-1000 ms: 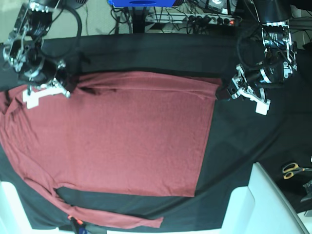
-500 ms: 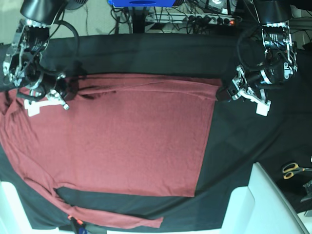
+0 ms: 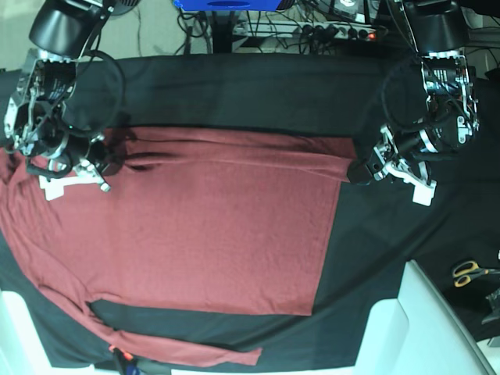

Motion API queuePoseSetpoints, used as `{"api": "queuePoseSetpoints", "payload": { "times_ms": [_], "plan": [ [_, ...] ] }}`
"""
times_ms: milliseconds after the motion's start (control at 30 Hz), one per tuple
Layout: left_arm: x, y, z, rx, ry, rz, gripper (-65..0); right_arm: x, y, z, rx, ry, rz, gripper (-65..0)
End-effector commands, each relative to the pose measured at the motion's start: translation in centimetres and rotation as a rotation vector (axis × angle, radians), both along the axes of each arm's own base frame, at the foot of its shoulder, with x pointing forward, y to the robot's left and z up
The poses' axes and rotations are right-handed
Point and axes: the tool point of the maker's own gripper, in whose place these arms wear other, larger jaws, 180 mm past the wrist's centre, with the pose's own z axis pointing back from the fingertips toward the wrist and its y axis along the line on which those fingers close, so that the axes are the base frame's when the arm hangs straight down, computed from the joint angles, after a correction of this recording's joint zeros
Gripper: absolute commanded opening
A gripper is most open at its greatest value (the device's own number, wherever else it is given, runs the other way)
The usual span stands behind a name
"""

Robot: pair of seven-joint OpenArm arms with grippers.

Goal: Fold the T-shirt properly
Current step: 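Lower the right gripper onto the shirt's shoulder edge and pinch it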

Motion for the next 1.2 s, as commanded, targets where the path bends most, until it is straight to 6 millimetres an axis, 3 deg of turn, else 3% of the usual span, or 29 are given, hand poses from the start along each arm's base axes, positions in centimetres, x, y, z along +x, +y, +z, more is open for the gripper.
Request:
{"api": "queuePoseSetpoints", "payload": {
  "times_ms": [0,200,1167],
  "plan": [
    [0.8,0.4,1.1,0.0,-0.038,0.005,-65.0,1.2,-0.6,0.8,-0.016,-0.044,-0.013,-64.5],
    [0.8,0.4,1.2,0.0,-0.039,0.005,-65.0,1.1,-0.8,-0.1,-0.022,-0.039,-0.037,-64.5],
    [0.5,0.3,1.0,-0.004,-0.021,-0.014,-65.0,4.6,-1.5,2.0,-0.046,-0.137,-0.07,-64.1]
  ]
}}
